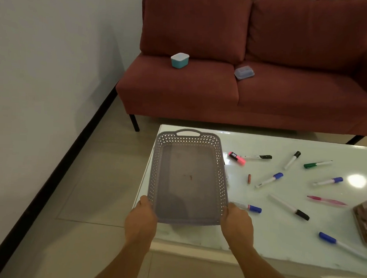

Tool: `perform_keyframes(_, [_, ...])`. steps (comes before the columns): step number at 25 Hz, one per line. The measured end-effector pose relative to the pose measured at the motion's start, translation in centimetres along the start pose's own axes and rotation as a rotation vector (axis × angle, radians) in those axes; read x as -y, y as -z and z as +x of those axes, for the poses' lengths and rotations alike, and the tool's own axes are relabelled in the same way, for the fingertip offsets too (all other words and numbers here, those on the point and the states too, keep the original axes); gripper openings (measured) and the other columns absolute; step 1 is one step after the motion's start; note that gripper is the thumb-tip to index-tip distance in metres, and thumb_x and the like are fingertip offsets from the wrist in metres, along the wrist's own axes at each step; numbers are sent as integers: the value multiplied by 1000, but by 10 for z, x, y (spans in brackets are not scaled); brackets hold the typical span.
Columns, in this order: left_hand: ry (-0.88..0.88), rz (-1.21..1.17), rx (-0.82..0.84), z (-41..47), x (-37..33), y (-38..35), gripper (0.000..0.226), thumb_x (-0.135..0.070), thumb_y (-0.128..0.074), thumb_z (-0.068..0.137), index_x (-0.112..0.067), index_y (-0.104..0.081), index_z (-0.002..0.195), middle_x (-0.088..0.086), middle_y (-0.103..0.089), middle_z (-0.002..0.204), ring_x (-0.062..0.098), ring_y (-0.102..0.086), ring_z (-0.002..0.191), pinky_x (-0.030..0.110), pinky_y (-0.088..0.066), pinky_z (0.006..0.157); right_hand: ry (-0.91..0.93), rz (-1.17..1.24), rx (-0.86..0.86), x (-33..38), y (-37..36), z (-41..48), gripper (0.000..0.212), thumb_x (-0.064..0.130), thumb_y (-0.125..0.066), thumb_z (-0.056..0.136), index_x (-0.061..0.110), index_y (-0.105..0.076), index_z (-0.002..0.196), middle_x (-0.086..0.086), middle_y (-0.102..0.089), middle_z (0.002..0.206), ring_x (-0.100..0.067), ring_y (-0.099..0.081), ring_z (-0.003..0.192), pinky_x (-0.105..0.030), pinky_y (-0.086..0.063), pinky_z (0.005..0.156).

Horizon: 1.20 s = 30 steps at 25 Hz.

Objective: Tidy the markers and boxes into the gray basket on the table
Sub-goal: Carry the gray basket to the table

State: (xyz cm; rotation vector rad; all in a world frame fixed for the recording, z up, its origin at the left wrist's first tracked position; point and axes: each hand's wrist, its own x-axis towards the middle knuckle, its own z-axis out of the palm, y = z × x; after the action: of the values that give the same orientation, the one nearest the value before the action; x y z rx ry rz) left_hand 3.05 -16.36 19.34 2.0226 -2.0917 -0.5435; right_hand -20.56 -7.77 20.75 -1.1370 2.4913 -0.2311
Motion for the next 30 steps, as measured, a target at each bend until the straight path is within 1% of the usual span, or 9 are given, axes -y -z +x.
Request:
perform_keyframes(7, [-16, 41, 54, 35, 1, -15, 14, -14, -36, 104, -12, -49, 109, 5, -69, 103, 28, -68, 90, 31, -38, 65, -30, -73, 48, 12, -17, 34, 19, 25, -46, 104, 15, -59, 113, -3, -69, 100, -14, -55, 75, -23, -46, 67])
perform_keyframes(11, [-8, 39, 71, 40, 3, -17, 13, -18, -40, 104, -10, -51, 107, 6, -69, 99, 30, -67, 88, 32, -39, 65, -77, -41, 25, 10, -26, 35, 24, 25, -39, 105, 14, -60, 109, -2, -67, 90, -17, -62, 76, -27, -52, 68])
perform_keyframes(14, [-80, 125, 2, 40, 5, -15, 24, -29, -48, 101, -7, -58, 105, 12, -67, 94, 31, -62, 82, 37, -46, 62, -97, 15, -50, 11, -23, 29, 35, 34, -30, 107, 16, -60, 110, 1, -62, 84, -16, -58, 72, -28, -46, 62])
perform_keyframes(16, [-121, 195, -94, 41, 1, -10, 36, -36, -54, 97, -5, -60, 113, 14, -63, 95, 30, -59, 83, 39, -51, 63, -87, 33, -96, 15, -15, 22, 40, 43, -29, 107, 18, -58, 118, 0, -65, 99, -15, -60, 80, -26, -42, 63])
perform_keyframes(18, [-177, 139, -174, 44, -16, 6, 39, -37, -49, 99, -6, -59, 118, 13, -62, 99, 30, -58, 87, 41, -52, 69, -34, 57, -151, 24, -1, 15, 44, 46, -30, 106, 18, -56, 127, -2, -63, 116, -17, -63, 94, -25, -40, 67])
perform_keyframes(21, [-290, 54, -197, 44, -59, 44, 47, -41, -31, 100, -9, -62, 115, 12, -63, 101, 30, -57, 90, 43, -53, 75, 70, 114, -207, 48, 35, 5, 40, 43, -32, 106, 18, -61, 119, -1, -62, 111, -16, -62, 93, -25, -45, 70])
perform_keyframes(24, [-355, -69, -198, 35, -112, 115, 58, -48, -20, 97, -14, -63, 117, 8, -64, 107, 27, -59, 97, 41, -53, 80, 159, 181, -157, 78, 97, -6, 36, 41, -32, 106, 21, -62, 106, 2, -60, 101, -13, -61, 87, -30, -53, 80])
perform_keyframes(27, [-437, -168, -237, 21, -154, 204, 58, -48, -22, 97, -15, -64, 119, 6, -65, 111, 26, -59, 102, 38, -51, 84, 198, 256, -132, 109, 174, -27, 32, 42, -44, 104, 19, -64, 114, 1, -65, 107, -11, -62, 95, -25, -51, 89])
perform_keyframes(30, [-462, -199, -307, 5, -179, 288, 51, -44, -30, 100, -12, -63, 122, 6, -65, 110, 26, -57, 101, 40, -51, 84, 328, 287, -268, 142, 253, -61, 20, 32, -51, 102, 20, -67, 105, 1, -66, 100, -13, -60, 87, -27, -46, 76])
